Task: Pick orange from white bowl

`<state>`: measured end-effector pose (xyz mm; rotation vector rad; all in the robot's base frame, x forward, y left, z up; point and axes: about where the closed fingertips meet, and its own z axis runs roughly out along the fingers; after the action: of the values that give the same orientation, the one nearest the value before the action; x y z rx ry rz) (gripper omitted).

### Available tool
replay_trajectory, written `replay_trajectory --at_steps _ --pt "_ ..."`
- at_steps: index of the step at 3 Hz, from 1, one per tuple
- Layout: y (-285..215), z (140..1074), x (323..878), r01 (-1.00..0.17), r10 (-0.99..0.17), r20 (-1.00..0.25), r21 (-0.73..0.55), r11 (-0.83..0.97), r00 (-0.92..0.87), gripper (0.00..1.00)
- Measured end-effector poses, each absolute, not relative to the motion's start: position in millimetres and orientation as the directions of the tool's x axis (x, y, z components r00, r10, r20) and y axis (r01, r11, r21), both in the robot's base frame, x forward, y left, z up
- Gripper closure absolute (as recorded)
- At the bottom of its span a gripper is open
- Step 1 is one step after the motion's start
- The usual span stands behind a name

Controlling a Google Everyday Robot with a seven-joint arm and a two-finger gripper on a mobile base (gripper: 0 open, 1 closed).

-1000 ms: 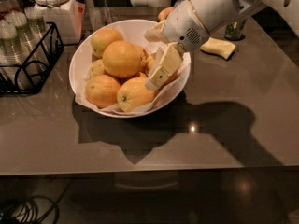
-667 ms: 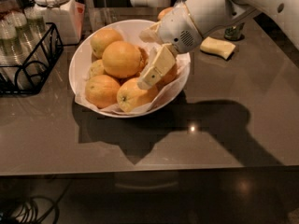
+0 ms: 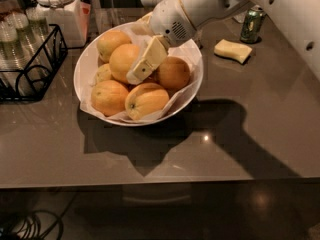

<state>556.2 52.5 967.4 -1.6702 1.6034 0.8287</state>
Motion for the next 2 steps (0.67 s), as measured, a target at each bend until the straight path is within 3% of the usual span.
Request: replay_trajectory --at_steps 2 --pt "51.0 924.2 566.4 -0.996 -0.534 -0.841 0.057 0.067 -0.084 0.0"
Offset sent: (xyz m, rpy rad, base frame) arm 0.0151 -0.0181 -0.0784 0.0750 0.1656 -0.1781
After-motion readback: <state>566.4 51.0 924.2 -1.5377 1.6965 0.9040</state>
